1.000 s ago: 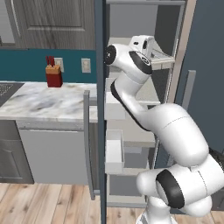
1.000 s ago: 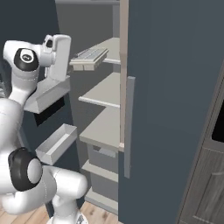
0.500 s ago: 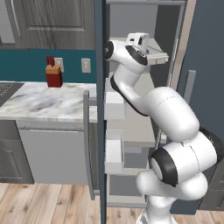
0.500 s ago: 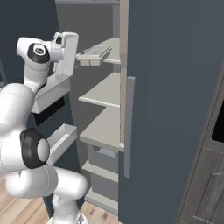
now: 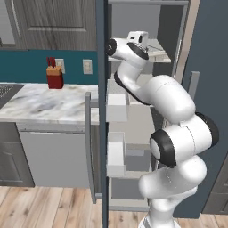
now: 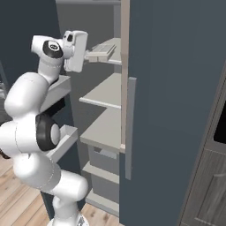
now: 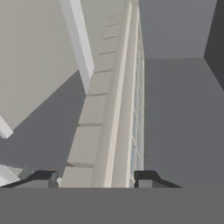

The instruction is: The ice cube tray has been filled with water. Take the tray and place it in the freezer to make ice. Close the freezer door after placing the tray.

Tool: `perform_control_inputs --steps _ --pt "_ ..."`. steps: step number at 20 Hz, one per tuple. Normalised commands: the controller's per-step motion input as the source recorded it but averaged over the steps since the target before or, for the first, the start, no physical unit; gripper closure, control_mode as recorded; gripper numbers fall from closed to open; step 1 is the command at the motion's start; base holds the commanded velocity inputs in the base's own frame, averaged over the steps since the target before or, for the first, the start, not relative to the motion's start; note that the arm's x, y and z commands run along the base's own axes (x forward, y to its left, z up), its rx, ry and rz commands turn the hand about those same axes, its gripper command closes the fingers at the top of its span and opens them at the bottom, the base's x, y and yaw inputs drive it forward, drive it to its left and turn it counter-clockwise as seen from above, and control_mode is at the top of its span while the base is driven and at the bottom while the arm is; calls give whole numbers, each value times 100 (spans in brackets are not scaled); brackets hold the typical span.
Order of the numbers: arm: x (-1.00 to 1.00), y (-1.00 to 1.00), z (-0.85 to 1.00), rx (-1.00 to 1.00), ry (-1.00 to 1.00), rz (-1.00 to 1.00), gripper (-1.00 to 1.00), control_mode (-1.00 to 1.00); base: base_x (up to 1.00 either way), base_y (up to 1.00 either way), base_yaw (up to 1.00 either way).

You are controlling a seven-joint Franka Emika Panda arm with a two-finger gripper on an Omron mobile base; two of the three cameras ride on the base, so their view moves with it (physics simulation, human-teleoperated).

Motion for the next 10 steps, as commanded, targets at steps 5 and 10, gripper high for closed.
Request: perform_control_inputs --steps 5,10 --pt "58 -9 0 0 1 3 100 -100 0 0 0" --pt "58 -13 0 0 2 4 100 -100 0 0 0"
